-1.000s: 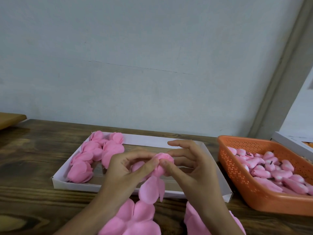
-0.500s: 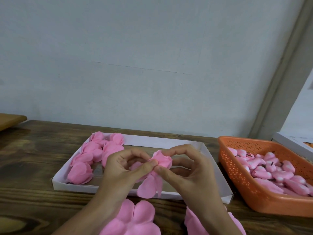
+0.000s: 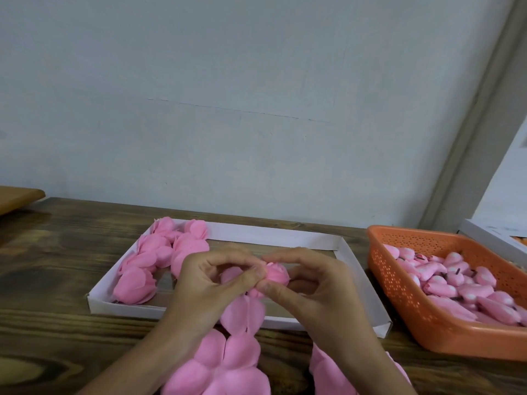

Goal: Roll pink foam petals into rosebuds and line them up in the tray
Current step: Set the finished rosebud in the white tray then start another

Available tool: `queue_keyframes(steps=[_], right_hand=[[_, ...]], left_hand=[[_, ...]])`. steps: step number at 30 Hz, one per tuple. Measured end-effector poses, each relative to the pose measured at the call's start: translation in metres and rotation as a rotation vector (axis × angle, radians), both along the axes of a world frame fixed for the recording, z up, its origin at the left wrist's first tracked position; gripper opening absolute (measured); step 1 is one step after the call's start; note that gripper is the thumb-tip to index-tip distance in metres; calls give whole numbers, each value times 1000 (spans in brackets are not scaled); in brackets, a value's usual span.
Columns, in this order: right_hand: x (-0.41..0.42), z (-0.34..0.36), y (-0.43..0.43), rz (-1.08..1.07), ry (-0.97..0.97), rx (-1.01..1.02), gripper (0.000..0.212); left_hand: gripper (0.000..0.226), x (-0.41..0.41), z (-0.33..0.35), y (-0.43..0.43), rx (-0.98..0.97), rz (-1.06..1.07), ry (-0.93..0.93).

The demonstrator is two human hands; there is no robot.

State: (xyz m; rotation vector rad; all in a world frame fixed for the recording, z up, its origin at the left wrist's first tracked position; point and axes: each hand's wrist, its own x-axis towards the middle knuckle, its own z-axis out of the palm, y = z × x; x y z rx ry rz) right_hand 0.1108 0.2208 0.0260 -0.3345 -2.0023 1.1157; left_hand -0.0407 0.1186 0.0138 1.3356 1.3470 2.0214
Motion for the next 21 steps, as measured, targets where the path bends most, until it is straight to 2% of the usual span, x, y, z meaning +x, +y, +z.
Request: queue_keyframes(steps=[2, 6, 9, 11, 13, 21], right_hand=[[1, 0, 1, -4, 7, -9, 31], [5, 2, 9, -36, 74, -52, 21], [7, 2, 16, -74, 95, -79, 21], [7, 2, 17, -74, 79, -84, 20], [7, 1, 17, -61, 38, -63, 19], [2, 0, 6, -44, -21, 128, 16]], left_hand=[[11, -1, 1, 0, -3, 6, 5], [43, -9, 2, 0, -120, -26, -13], [50, -14, -5, 7, -177, -1, -181], [44, -14, -10, 10, -160, 13, -323], [39, -13, -12, 12, -125, 53, -379], [10, 3, -10, 3, 36, 199, -126]])
